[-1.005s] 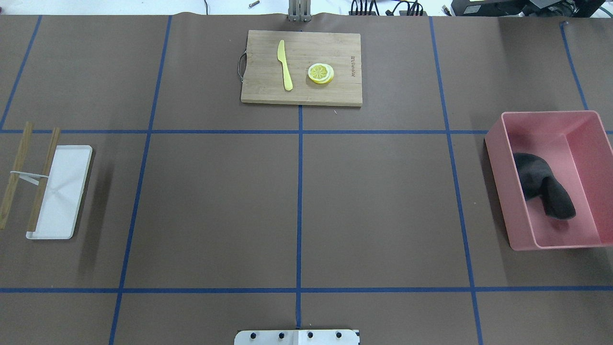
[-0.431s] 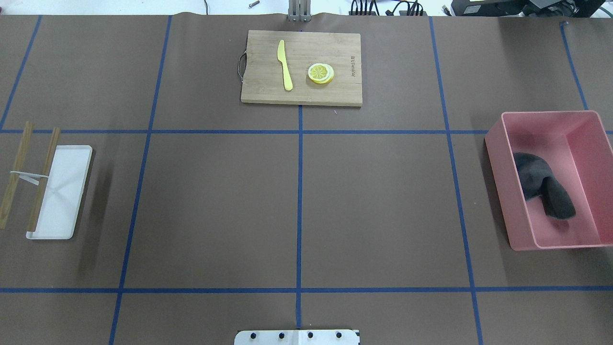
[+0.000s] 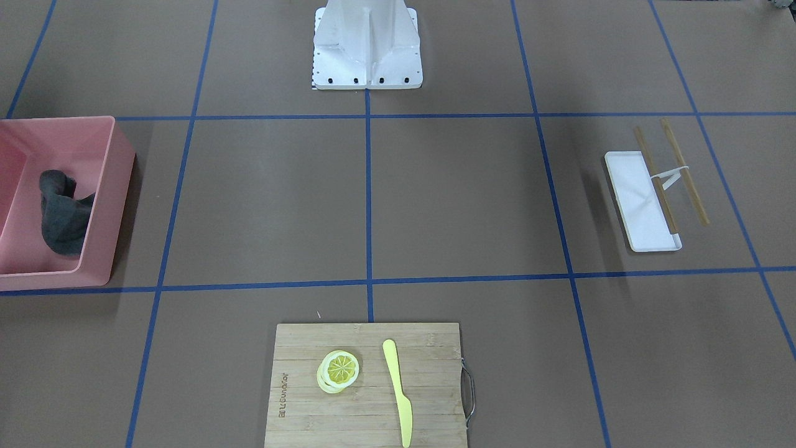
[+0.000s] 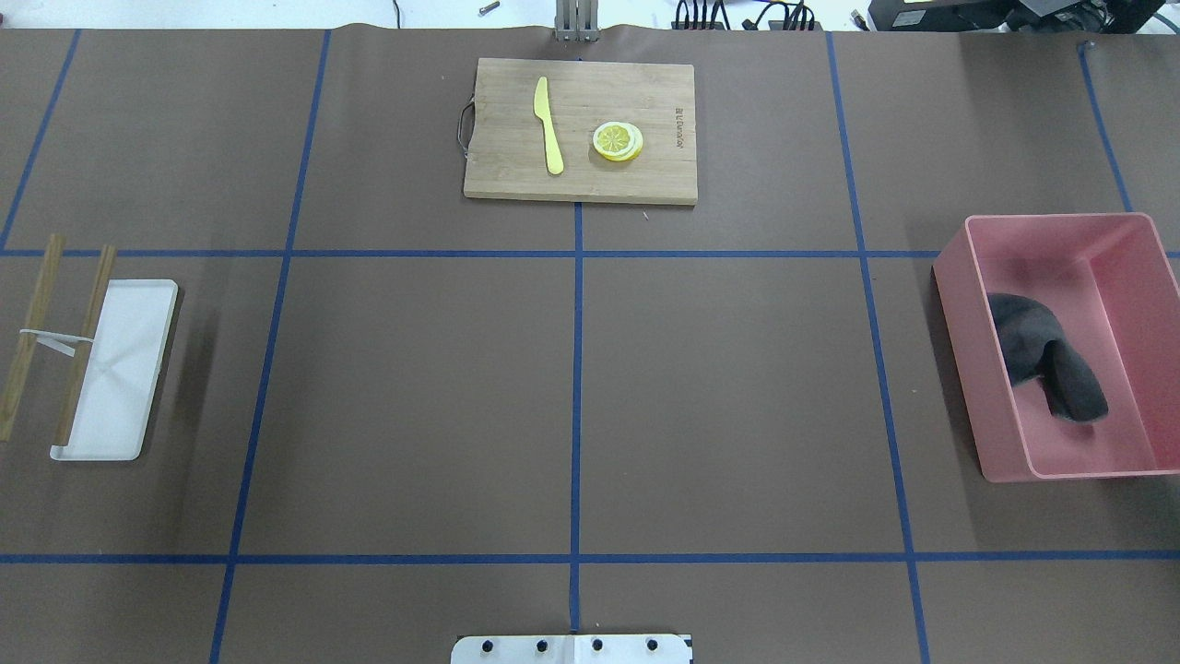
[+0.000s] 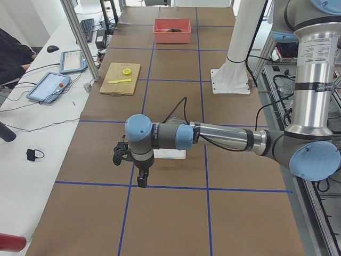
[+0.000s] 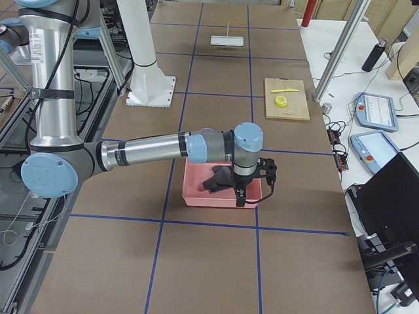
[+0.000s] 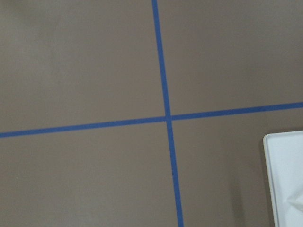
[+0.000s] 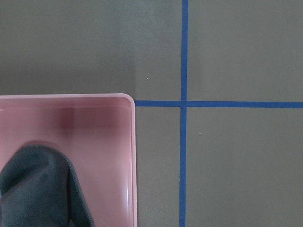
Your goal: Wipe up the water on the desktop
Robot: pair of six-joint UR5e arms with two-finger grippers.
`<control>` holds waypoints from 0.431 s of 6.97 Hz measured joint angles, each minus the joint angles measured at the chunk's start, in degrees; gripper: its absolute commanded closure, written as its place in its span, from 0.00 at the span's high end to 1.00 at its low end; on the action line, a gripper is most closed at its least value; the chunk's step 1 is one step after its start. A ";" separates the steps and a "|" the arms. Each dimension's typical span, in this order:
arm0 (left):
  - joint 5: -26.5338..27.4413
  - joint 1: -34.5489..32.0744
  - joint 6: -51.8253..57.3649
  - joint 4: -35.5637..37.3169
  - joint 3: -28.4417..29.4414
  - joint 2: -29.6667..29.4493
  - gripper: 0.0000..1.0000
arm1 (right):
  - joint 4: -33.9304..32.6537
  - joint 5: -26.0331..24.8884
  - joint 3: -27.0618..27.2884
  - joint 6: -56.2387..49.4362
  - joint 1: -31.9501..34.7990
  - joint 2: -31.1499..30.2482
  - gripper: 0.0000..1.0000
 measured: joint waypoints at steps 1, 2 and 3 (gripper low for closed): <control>-1.22 -0.35 -0.02 -0.09 0.60 1.07 0.99 | -0.20 1.09 -0.29 0.00 0.33 -0.31 1.00; -1.83 -0.40 0.03 -0.44 1.58 1.49 0.99 | -0.32 2.58 -0.75 -0.01 0.96 -0.74 1.00; -2.06 -0.40 0.19 -1.00 2.36 1.56 0.99 | -0.39 4.23 -1.68 -0.07 2.07 -0.98 1.00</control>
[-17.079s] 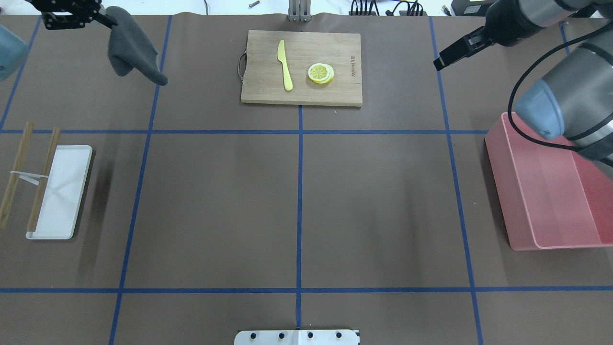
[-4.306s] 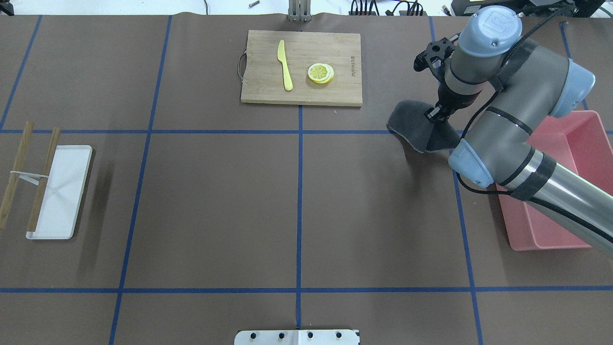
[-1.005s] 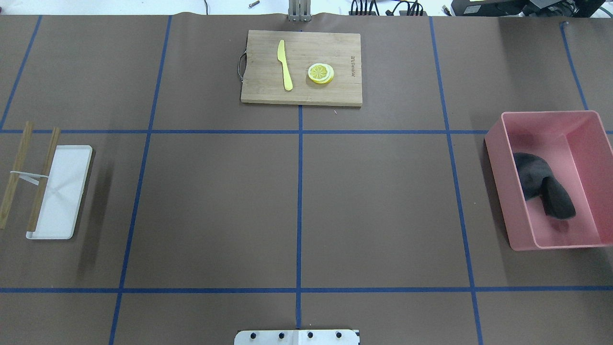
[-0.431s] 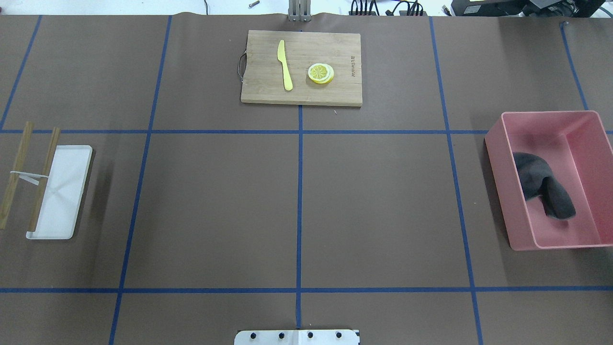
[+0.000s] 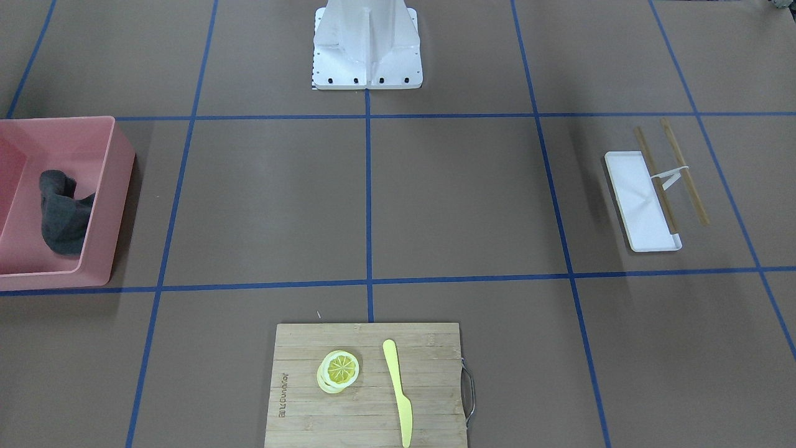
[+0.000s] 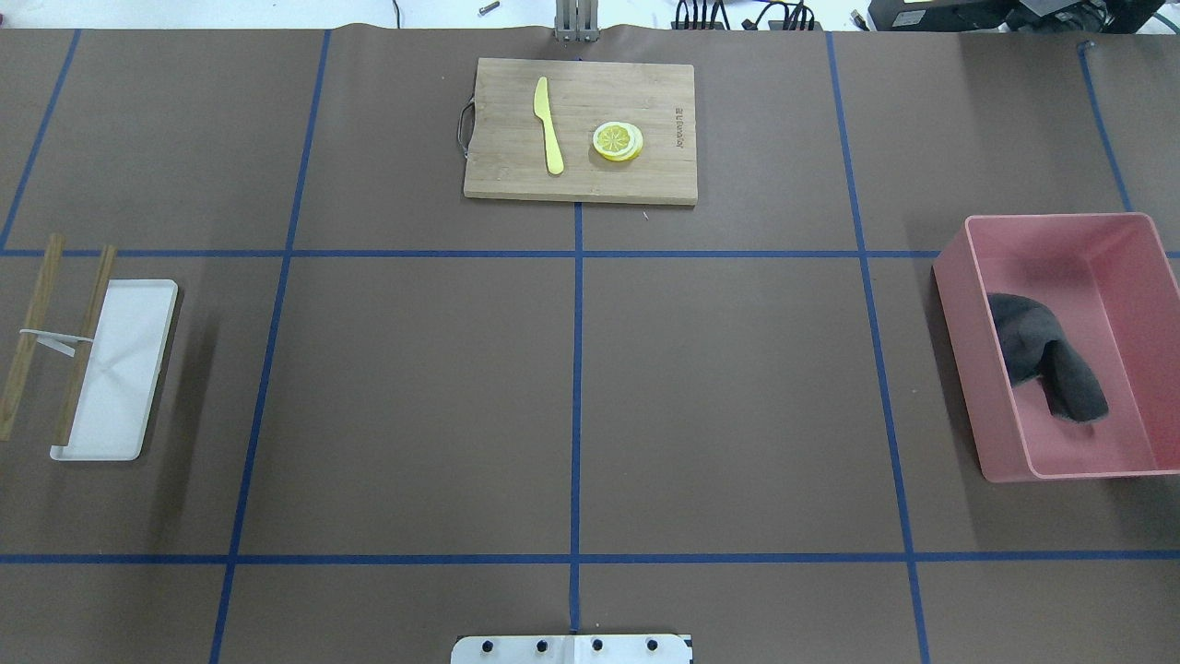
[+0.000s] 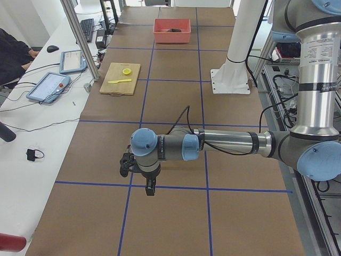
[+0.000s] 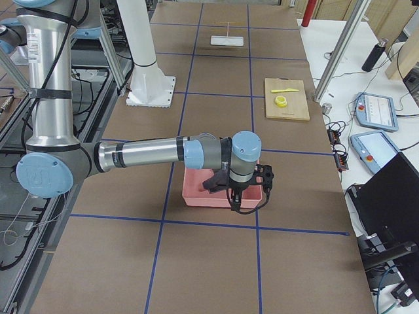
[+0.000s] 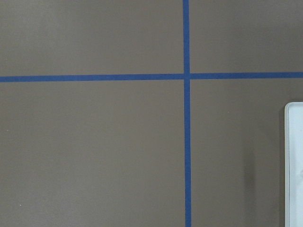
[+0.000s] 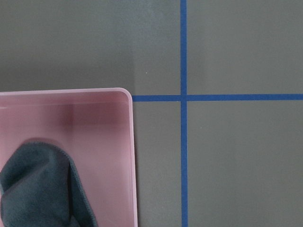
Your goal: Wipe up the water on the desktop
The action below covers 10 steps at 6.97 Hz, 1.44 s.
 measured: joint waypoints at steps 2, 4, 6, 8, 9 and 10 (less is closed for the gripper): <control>0.09 0.01 0.43 -0.83 0.91 -0.13 0.99 | -0.08 2.37 -1.16 -0.02 1.96 -0.07 1.00; 0.20 0.02 0.37 -1.64 2.02 -0.50 0.99 | -0.09 2.64 -1.49 -0.06 2.40 0.02 1.00; 0.10 -0.03 -0.15 -1.72 1.86 -0.74 0.99 | 0.01 2.56 -2.00 -0.09 2.45 0.08 1.00; 0.05 -0.03 -0.37 -1.71 1.74 -1.32 0.99 | 0.02 2.65 -2.15 -0.09 2.45 0.06 1.00; 0.05 -0.04 -0.40 -1.71 1.72 -1.43 0.99 | 0.06 2.67 -2.17 -0.09 2.45 0.05 1.00; 0.04 -0.05 -0.40 -1.69 1.72 -1.46 0.99 | 0.07 2.61 -2.17 -0.09 2.45 0.05 1.00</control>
